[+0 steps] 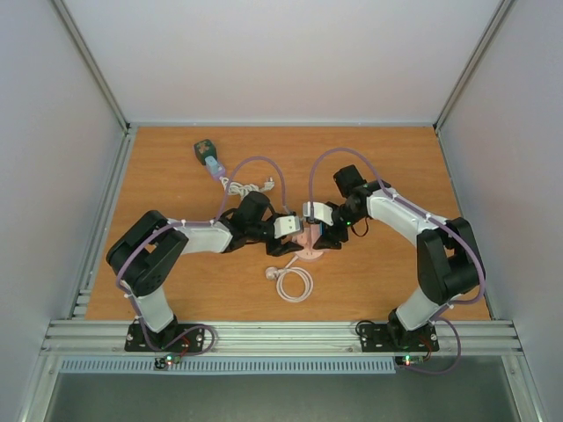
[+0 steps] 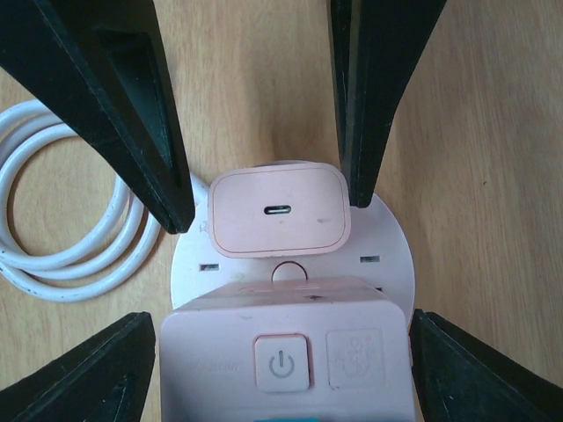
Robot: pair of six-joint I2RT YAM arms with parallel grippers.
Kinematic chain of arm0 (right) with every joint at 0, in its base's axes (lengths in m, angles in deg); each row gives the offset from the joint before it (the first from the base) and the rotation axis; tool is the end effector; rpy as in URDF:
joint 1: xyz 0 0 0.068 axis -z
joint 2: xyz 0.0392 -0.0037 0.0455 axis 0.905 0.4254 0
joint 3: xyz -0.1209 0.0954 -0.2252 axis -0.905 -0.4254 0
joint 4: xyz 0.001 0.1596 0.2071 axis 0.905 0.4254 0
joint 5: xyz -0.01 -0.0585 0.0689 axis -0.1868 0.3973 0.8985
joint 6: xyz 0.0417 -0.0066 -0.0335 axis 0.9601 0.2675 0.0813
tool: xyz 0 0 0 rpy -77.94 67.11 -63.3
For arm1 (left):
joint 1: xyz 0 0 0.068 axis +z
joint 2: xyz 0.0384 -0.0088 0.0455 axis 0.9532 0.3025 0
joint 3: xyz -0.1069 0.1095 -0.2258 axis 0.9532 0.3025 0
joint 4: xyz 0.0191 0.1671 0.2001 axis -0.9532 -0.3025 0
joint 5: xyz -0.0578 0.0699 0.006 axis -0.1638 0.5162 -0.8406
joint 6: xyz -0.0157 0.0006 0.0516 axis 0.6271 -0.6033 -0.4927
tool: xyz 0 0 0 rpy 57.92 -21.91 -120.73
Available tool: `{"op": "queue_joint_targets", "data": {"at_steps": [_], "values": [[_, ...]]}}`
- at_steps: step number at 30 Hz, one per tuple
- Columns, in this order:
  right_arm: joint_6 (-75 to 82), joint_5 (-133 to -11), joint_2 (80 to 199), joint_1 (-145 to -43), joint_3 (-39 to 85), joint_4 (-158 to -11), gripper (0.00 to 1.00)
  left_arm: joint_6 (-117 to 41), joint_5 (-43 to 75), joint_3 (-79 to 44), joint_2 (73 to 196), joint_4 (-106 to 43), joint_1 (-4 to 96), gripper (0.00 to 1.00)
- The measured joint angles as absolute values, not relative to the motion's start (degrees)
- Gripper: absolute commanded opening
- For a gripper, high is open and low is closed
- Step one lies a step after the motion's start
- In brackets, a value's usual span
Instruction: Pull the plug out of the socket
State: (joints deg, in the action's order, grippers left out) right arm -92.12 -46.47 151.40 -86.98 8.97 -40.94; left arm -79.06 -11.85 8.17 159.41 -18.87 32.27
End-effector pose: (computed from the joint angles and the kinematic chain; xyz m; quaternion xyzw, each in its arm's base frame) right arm 0.2703 0.1308 0.2003 -0.8047 0.5090 0.1674 0.2558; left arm 0.2471 -0.2359 0.1456 0.5995 0.6287 -0.3188 0.3791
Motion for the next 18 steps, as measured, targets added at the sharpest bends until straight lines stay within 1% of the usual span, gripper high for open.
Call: {"op": "queue_joint_targets", "data": {"at_steps": [4, 6, 9, 15, 18], "values": [[-92.29, -46.75, 151.92, -87.17, 8.97, -41.07, 0.67, -78.67, -11.50, 8.59, 159.41, -18.10, 32.32, 0.55], [-92.47, -46.93, 152.07, -87.20, 8.99, -41.21, 0.64, -78.60, -11.35, 8.79, 159.41, -17.73, 32.32, 0.51], [-92.60, -47.04, 152.07, -87.26, 8.99, -41.25, 0.60, -78.52, -11.08, 9.07, 159.41, -16.99, 32.41, 0.49], [-92.84, -47.19, 152.07, -87.39, 9.01, -41.27, 0.51, -77.97, -11.19, 9.66, 159.41, -15.55, 32.52, 0.39], [-92.88, -47.21, 152.09, -87.39, 9.01, -41.27, 0.48, -77.31, -11.21, 9.68, 159.41, -15.41, 32.54, 0.37]]}}
